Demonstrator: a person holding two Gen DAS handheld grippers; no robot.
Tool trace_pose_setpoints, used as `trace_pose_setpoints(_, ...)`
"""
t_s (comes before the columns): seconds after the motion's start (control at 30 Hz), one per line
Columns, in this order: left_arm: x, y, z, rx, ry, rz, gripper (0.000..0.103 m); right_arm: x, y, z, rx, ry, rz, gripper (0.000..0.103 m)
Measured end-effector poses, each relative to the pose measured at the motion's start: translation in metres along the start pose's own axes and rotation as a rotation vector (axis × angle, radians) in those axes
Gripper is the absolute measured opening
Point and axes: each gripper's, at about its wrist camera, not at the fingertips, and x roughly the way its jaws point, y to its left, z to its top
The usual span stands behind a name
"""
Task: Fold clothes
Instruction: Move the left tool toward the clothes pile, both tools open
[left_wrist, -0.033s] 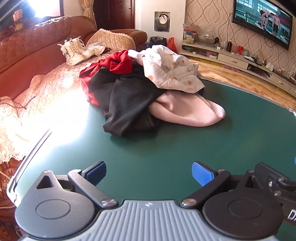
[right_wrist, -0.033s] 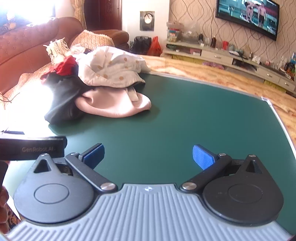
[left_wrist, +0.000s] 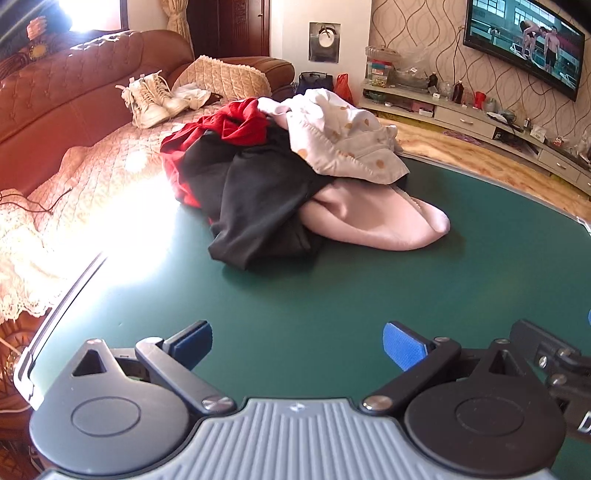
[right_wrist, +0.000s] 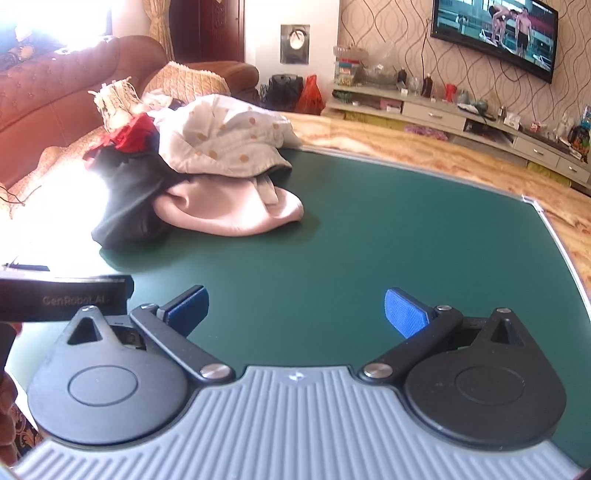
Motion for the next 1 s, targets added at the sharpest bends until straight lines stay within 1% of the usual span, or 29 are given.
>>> trace_pose_setpoints(0.07, -0.001, -0.001, -0.001, 0.006, -0.007, 0.009, 0.102, 0.000, 0.001, 0.000, 0.011, 0.002, 0.014, 0.103)
trace_pose_setpoints(0.17, -0.002, 0.006, -0.009, -0.005, -0.012, -0.002, 0.102, -0.001, 0.004, 0.000, 0.025, -0.008, 0.032, 0.103)
trace_pose_setpoints(0.23, -0.009, 0.013, -0.014, -0.005, -0.016, -0.009, 0.102, -0.017, 0.014, 0.009, 0.032, -0.041, 0.050, 0.103)
trace_pose_setpoints(0.27, -0.010, 0.016, -0.012, -0.004, -0.002, -0.009, 0.102, -0.021, 0.014, 0.010, 0.048, -0.045, 0.060, 0.103)
trace_pose_setpoints(0.37, -0.011, 0.017, -0.010, 0.000, 0.015, -0.007, 0.102, -0.023, 0.006, 0.014, 0.081, 0.008, 0.109, 0.103)
trace_pose_setpoints(0.4, -0.011, 0.017, -0.010, 0.001, 0.019, -0.007, 0.102, -0.020, 0.004, 0.009, 0.094, 0.023, 0.118, 0.103)
trace_pose_setpoints(0.53, -0.010, 0.017, -0.008, 0.008, 0.036, -0.005, 0.102, -0.018, 0.000, 0.002, 0.118, 0.008, 0.099, 0.103)
trace_pose_setpoints(0.67, -0.006, 0.016, -0.006, 0.012, 0.049, -0.001, 0.102, -0.016, 0.000, 0.001, 0.092, 0.001, 0.056, 0.103)
trace_pose_setpoints(0.83, 0.003, 0.015, -0.004, 0.022, 0.055, 0.005, 0.102, -0.012, -0.001, -0.003, 0.075, -0.011, 0.034, 0.103)
trace_pose_setpoints(1.0, 0.014, 0.012, -0.001, 0.032, 0.063, 0.014, 0.102, -0.001, -0.001, -0.006, 0.075, 0.004, 0.065, 0.103)
